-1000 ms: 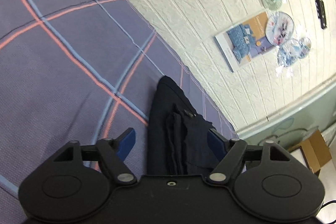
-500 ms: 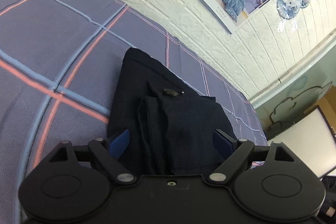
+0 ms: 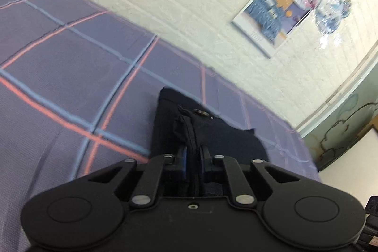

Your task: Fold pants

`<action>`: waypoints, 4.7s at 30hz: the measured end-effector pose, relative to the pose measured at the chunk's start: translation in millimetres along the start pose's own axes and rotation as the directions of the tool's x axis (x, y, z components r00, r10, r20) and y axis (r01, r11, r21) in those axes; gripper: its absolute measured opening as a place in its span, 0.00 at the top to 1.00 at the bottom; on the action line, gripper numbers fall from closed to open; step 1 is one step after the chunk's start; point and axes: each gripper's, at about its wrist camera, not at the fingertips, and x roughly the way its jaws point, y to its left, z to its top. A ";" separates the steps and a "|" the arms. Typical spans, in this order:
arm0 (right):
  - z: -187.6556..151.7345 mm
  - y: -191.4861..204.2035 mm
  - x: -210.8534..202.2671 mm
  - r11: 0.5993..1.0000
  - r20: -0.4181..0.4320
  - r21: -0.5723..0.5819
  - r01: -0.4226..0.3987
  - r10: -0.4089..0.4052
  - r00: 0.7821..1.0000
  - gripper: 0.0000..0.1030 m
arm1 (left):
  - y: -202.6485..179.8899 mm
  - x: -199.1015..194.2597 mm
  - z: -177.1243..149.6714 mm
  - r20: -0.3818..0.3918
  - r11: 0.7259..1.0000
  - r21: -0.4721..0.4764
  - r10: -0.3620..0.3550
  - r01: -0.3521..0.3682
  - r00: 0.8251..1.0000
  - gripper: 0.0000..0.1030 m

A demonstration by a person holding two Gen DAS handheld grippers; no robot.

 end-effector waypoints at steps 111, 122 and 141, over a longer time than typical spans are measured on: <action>169.9 -236.6 87.4 0.928 0.180 0.008 0.373 -0.368 0.912 0.00 | -235.8 293.0 96.0 -0.124 0.921 0.362 -0.108 0.146 0.986 0.00; 180.5 -162.3 -33.4 0.893 0.212 -0.004 0.449 -0.438 0.874 0.00 | -261.0 168.3 98.2 -0.049 0.927 0.375 0.035 -0.013 0.998 0.00; 130.0 -136.0 -67.1 0.903 0.097 0.008 0.430 -0.429 0.898 0.00 | -262.0 118.9 37.8 -0.025 0.917 0.388 0.117 -0.098 0.993 0.00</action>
